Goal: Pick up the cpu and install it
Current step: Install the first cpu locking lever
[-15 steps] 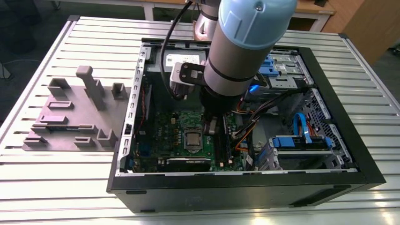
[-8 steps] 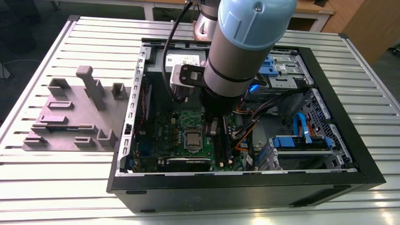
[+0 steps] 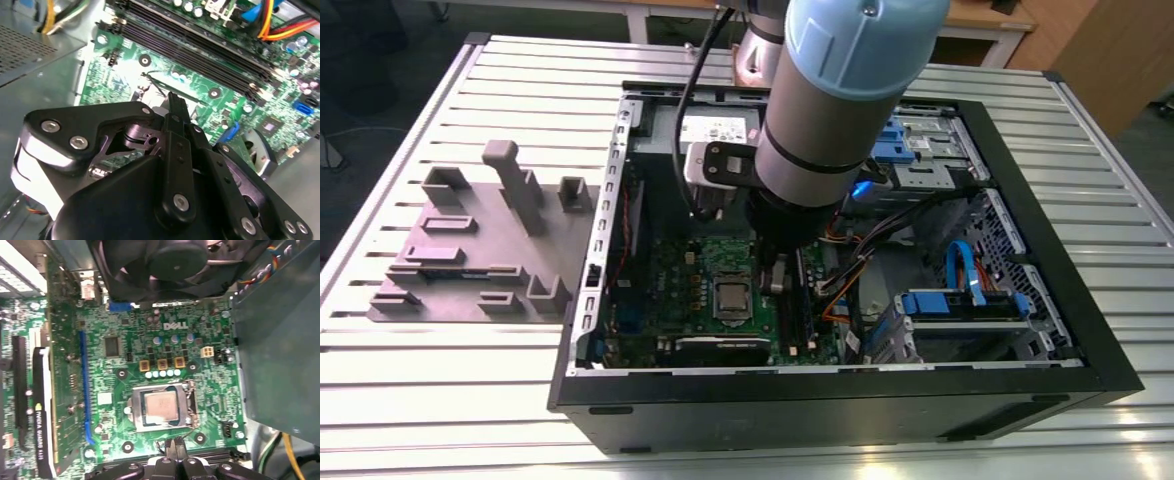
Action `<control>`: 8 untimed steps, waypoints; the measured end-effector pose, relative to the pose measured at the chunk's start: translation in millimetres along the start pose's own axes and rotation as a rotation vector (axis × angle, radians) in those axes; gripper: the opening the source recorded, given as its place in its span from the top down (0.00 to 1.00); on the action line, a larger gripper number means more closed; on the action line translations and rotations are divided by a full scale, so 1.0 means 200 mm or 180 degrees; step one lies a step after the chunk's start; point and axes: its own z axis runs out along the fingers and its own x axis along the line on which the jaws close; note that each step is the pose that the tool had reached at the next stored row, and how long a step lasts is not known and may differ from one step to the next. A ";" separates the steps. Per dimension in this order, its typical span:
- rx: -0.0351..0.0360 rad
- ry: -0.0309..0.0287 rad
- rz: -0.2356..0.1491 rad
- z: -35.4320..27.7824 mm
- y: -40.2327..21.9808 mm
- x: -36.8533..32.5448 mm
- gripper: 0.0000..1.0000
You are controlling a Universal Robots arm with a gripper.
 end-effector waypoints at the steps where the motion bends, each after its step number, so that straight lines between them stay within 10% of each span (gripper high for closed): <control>1: 0.0003 0.0032 0.0002 0.001 0.000 0.000 0.90; 4: 0.0011 0.0111 0.0005 0.006 0.000 0.001 0.90; 8: 0.0013 0.0120 0.0001 0.033 -0.002 0.003 0.90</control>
